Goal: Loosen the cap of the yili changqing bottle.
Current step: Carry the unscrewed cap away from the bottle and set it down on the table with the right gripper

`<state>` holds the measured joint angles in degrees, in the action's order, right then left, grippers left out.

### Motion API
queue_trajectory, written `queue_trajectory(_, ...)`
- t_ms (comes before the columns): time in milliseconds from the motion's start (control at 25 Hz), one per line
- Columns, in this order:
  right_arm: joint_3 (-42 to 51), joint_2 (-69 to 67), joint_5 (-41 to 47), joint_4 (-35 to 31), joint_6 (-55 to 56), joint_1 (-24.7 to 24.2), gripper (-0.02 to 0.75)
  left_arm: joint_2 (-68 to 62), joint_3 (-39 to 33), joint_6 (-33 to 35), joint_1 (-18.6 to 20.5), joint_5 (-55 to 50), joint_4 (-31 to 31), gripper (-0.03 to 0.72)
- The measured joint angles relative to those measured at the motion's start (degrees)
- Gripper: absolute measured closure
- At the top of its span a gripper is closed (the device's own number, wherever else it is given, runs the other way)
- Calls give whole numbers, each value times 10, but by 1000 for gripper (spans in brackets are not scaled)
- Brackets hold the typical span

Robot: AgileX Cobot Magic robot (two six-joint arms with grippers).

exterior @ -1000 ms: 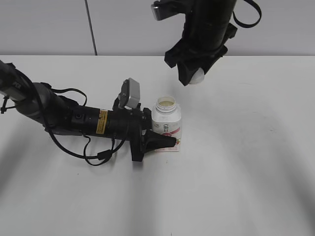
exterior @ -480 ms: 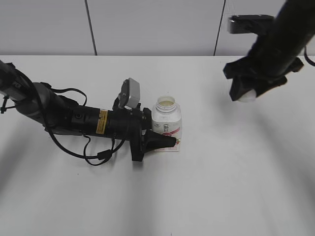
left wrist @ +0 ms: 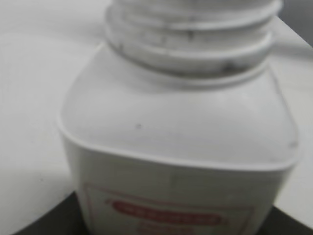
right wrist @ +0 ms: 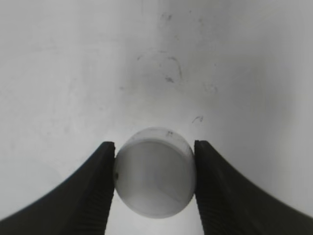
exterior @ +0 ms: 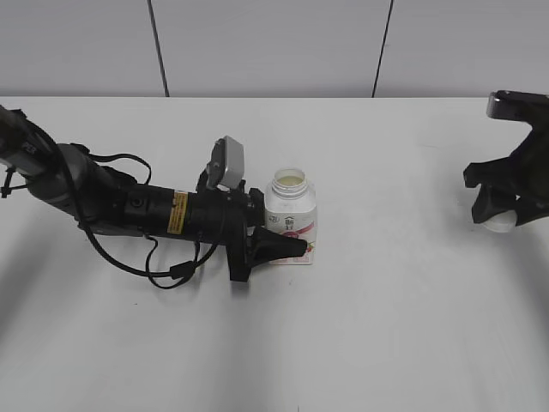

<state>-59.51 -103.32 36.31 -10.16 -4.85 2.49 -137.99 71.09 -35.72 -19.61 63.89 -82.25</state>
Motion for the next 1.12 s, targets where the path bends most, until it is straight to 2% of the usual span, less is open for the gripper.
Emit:
queue_trajectory(280,2,-54,-52,2,0,0,350,0,0,0,0,0,-1,312)
queue_trajectory(1120,2,-80,-87,2,-1,-1,350,0,0,0,0,0,-1,312)
